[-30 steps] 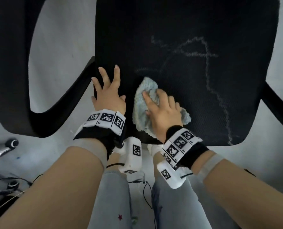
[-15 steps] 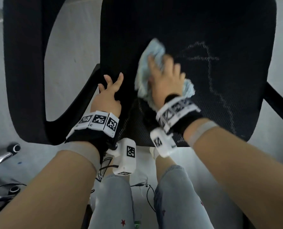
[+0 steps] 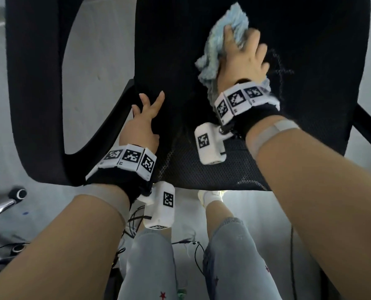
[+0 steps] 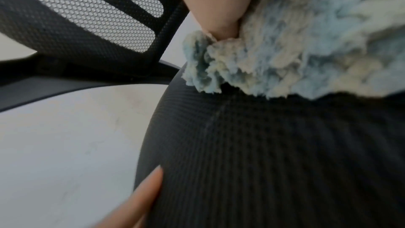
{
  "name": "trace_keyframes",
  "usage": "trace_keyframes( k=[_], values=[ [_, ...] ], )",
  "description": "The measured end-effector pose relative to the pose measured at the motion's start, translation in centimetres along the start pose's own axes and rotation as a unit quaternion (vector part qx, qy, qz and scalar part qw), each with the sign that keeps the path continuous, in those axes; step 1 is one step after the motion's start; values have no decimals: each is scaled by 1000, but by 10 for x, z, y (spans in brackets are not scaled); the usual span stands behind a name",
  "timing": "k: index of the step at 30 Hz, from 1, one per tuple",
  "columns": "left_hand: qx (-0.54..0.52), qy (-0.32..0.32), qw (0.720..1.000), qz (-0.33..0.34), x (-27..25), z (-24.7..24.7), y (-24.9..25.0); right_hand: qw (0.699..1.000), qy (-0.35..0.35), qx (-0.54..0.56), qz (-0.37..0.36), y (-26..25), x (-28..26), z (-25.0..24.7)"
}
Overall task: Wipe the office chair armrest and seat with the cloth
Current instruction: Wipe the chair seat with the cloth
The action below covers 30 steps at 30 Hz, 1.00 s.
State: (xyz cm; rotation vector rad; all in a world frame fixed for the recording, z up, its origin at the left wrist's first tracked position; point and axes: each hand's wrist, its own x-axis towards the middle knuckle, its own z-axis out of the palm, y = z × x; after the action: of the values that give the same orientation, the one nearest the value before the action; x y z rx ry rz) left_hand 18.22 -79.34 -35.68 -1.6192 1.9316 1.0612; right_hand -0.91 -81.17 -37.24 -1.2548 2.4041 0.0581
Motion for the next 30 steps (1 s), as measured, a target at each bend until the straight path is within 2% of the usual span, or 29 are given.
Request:
trace_keyframes(
  k=[2, 4, 7, 10, 12, 14, 16, 18, 20, 21, 24, 26, 28, 30],
  values=[
    [-4, -3, 1000, -3, -1, -1, 2, 1000, 2, -18, -23, -8, -22, 14],
    [-10, -8, 1000, -3, -2, -1, 3, 994, -3, -46, -103, -9, -58, 28],
    [-13, -30, 999, -11, 0, -4, 4, 968, -91, -85, -218, 9, -106, 40],
    [-8, -73, 997, -24, 3, -5, 5, 949, -78, -114, -284, 23, -112, 37],
    [6, -74, 997, -24, 4, -4, 5, 957, -91, -128, -245, 29, -88, 25],
    [16, -76, 997, -25, 4, -3, 6, 985, -90, -105, -102, 42, -55, 6],
    [21, -87, 996, -28, 5, -5, 6, 997, -54, -42, 38, 53, -29, -14],
    [25, -98, 994, -28, 7, -7, 7, 994, -27, 1, 106, 52, -14, -17],
    [22, -97, 995, -33, 7, -7, 8, 994, -44, -15, 97, 31, -15, -9],
    [17, -91, 995, -36, 6, -6, 9, 996, -57, -22, 57, 17, -21, -2],
    [10, -57, 997, -41, 2, 2, 13, 988, -80, -32, -132, -14, -50, 18],
    [3, -35, 998, -46, 1, 5, 15, 972, -84, -45, -214, -10, -52, 18],
    [1, -24, 998, -53, 0, 7, 19, 971, -73, -71, -216, 18, -36, 6],
    [11, -20, 998, -61, 1, 8, 23, 990, -59, -65, -111, 56, -17, -11]
  ],
)
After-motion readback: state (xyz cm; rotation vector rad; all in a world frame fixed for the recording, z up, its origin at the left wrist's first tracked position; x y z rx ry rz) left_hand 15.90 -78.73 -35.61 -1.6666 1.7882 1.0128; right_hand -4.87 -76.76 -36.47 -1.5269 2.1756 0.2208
